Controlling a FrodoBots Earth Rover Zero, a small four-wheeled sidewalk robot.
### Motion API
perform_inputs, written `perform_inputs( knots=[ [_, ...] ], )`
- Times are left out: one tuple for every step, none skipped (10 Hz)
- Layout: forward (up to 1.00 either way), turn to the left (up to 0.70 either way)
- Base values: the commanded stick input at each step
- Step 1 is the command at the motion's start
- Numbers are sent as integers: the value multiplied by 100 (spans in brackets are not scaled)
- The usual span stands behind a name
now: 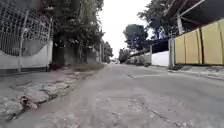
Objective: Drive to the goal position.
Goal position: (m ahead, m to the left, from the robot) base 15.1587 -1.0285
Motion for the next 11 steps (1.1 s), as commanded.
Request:
perform_inputs(
  knots=[
    [100, 7],
    [100, 0],
    [100, 2],
    [100, 14],
    [100, 14],
    [100, 7],
    [100, 0],
    [100, 0],
    [100, 0],
    [100, 0],
    [100, 0]
  ],
)
